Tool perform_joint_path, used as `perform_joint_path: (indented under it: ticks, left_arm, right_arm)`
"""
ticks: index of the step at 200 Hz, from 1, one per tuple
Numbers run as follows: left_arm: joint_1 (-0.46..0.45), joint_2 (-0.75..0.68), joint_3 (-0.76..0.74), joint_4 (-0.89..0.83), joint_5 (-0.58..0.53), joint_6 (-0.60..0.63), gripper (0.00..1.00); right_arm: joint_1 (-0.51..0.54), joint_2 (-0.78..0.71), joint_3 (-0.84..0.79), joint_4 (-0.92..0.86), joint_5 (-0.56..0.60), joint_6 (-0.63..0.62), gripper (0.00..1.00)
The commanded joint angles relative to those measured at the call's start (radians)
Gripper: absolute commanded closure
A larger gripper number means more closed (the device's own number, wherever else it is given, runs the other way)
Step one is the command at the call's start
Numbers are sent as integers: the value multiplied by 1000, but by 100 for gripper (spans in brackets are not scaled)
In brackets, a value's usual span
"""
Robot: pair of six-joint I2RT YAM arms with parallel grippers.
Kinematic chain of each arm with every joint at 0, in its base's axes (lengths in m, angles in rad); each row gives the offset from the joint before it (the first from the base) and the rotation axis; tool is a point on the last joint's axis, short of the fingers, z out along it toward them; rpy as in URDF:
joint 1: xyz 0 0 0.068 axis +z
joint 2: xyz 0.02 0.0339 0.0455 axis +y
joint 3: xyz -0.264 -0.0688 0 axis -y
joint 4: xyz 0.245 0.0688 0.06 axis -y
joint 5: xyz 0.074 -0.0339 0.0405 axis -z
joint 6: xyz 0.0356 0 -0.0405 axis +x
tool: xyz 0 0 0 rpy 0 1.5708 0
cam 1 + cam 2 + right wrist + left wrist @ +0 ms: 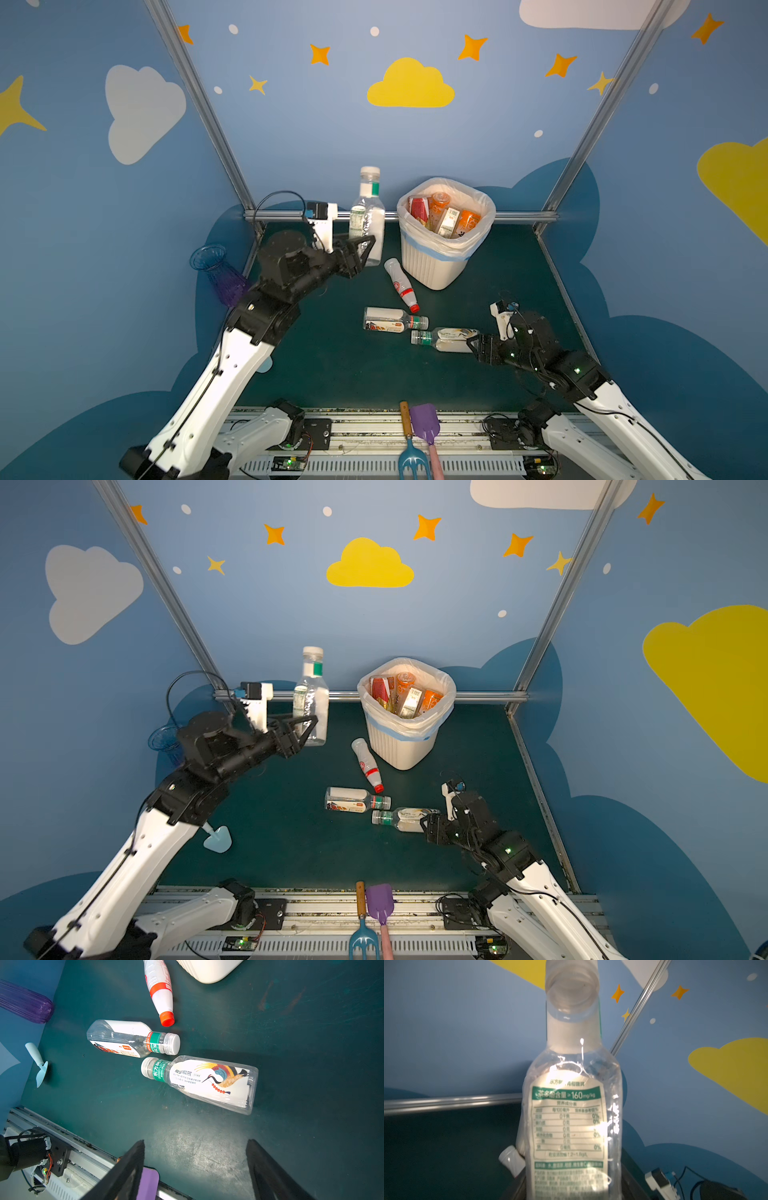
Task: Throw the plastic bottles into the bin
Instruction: 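Lift the clear bottle with the left gripper over the bin and release, then draw the left arm back toward the bottles near the robot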
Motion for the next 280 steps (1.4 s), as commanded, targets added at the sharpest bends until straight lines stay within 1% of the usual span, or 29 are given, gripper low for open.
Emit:
perform_joint_path:
  ticks: [1, 16, 34, 39, 43, 48, 51, 62, 66, 73, 89, 104, 124, 148, 174, 193, 211, 230, 253, 268, 280]
  left_arm:
    - [-62, 179, 150, -26, 56, 59, 40]
    - [-110, 313, 285, -86, 56, 97, 40]
    - [-133, 468, 454, -144, 66, 126, 39]
    - [-133, 509, 500, -155, 56, 130, 34]
    - [-133, 542, 535, -160, 41, 131, 22]
    - [-134, 584, 580, -166, 16, 136, 3]
    - [-132, 608, 609, -170, 0, 138, 0]
    - [-129, 690, 719, -189, -63, 144, 0]
    - [-126, 715, 752, -194, -104, 142, 0]
    - [-120, 751, 815, -199, -132, 134, 0]
    - [-106, 787, 902, -201, -130, 98, 0]
    - [-105, 768, 900, -189, -107, 93, 0]
    - [-107, 714, 805, -153, -86, 96, 0]
    - [-107, 626, 686, -191, -90, 94, 0]
    - [-107, 417, 392, -120, -97, 86, 0]
    - [-106, 251, 173, -126, -141, 71, 0]
    - [-102, 108, -9, -152, -171, 34, 0]
    - [-96, -3, -162, -203, -176, -27, 0]
    - [-97, -130, -360, -211, -167, -115, 0]
    - [-92, -199, -460, -237, -209, -156, 0]
    - [-81, -245, -516, -254, -214, -180, 0]
  right_arm:
    - [9, 13, 49, 9, 19, -1, 22]
    - [9, 32, 62, 12, 19, -8, 22]
    - [10, 66, 86, 14, 11, -21, 22]
    - [10, 78, 94, 16, 9, -26, 22]
    - [10, 87, 100, 18, 5, -29, 22]
    - [10, 98, 107, 20, 0, -35, 22]
    - [10, 104, 111, 21, -3, -38, 22]
    - [10, 123, 122, 30, -15, -46, 22]
    - [10, 128, 125, 34, -19, -48, 22]
    - [10, 136, 130, 34, -25, -52, 22]
    - [10, 141, 137, 32, -28, -56, 22]
    - [10, 126, 126, 35, -17, -54, 21]
    - [8, 111, 119, 84, 5, -58, 21]
    - [7, 140, 174, 94, 7, -79, 21]
    - [7, 171, 211, 82, 3, -111, 21]
    - [10, 193, 220, 68, -5, -134, 21]
    - [11, 210, 215, 65, -14, -149, 21]
    - [14, 225, 206, 65, -22, -158, 21]
    - [15, 232, 203, 89, -40, -130, 21]
    - [15, 230, 198, 127, -79, -101, 21]
    - [22, 241, 196, 158, -115, -98, 22]
